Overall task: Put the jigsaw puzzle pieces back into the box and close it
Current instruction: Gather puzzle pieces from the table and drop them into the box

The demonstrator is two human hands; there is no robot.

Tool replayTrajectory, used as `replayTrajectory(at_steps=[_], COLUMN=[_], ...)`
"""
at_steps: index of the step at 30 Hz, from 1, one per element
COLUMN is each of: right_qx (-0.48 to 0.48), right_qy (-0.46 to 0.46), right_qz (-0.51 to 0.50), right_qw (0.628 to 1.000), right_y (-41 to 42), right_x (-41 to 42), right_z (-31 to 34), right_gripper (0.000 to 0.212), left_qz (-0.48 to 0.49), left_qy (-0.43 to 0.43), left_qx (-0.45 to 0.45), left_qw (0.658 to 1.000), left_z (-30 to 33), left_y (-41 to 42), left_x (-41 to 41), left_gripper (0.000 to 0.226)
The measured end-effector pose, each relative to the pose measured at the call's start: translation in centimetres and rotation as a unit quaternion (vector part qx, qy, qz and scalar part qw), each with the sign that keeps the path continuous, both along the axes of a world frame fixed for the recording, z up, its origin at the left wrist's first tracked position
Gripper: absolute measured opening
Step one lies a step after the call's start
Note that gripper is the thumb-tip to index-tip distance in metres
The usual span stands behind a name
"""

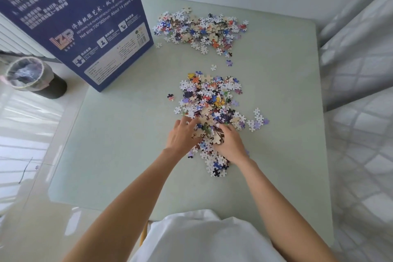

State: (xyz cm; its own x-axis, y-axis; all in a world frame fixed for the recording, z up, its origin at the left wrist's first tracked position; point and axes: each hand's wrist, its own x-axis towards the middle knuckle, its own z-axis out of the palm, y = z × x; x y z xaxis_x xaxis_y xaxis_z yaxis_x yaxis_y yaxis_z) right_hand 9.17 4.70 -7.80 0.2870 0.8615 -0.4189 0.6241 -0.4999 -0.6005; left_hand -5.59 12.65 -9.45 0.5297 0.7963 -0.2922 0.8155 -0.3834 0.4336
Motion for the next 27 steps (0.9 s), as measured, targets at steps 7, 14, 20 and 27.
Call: replayTrajectory(at_steps=[7,14,20,27], right_qx=[-0.026,-0.016,0.048,0.088], right_qy=[-0.117,-0.155,-0.118,-0.071], right_qz=[0.006,0.007,-0.013,-0.025], right_qw=[0.993,0.988,0.992,0.993], right_y=[0.6,2.1,1.6,1.0], right_x=[-1.4,-2.3,-0.8,0.5], right_z=[-0.1,-0.5,-0.8,-0.4], right_gripper=[0.082,0.051,0.036,0.016], left_qz=[-0.032,0.012,0.044,0.087], left_qy=[-0.022,-0.017,-0.016,-0.033], left_qx=[0.016,0.03,0.01,-0.019], left_qw=[0.999,0.999,0.999,0.995], left_z=[0.5,0.9,1.1,1.5], left_y=[0.4,1.4,2.0,2.0], left_x=[-0.5,-1.2,-1.5,-1.1], left_gripper=[0.047,0.034,0.028,0.018])
